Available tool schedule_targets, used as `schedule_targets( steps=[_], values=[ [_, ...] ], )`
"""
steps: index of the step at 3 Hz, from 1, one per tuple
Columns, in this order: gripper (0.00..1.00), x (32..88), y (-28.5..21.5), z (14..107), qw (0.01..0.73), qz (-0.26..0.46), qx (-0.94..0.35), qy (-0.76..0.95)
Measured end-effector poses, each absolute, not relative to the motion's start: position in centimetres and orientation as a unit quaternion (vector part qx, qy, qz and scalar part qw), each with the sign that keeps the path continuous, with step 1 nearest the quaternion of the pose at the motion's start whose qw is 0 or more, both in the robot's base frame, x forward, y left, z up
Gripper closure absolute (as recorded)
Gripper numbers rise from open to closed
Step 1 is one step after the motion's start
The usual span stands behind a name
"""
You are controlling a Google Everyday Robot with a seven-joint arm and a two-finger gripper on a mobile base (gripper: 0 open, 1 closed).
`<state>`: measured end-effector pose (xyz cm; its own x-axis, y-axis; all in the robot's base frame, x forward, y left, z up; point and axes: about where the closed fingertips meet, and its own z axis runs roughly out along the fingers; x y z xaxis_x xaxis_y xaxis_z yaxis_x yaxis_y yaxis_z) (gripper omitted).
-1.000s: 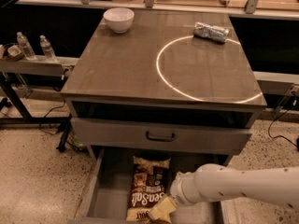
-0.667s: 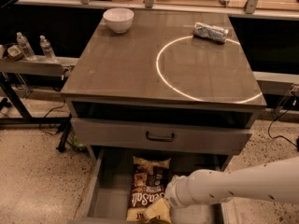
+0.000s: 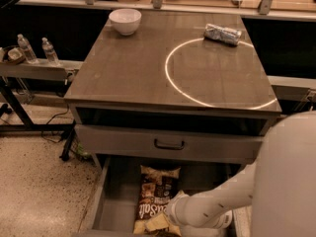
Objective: Pick brown chip bag from middle drawer and place on counter
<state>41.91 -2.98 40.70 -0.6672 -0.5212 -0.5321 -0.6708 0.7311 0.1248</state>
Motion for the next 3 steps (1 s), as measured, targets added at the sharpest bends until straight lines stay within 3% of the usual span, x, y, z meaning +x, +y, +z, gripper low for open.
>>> schedule_targets(
  steps=[1,3],
  values=[
    [0.00,43.2,-2.3,39.2,0.262,0.143,-0.313,0.902],
    [0.57,45.7,-2.2,38.0,0.289,0.127,-0.284,0.905]
  ],
)
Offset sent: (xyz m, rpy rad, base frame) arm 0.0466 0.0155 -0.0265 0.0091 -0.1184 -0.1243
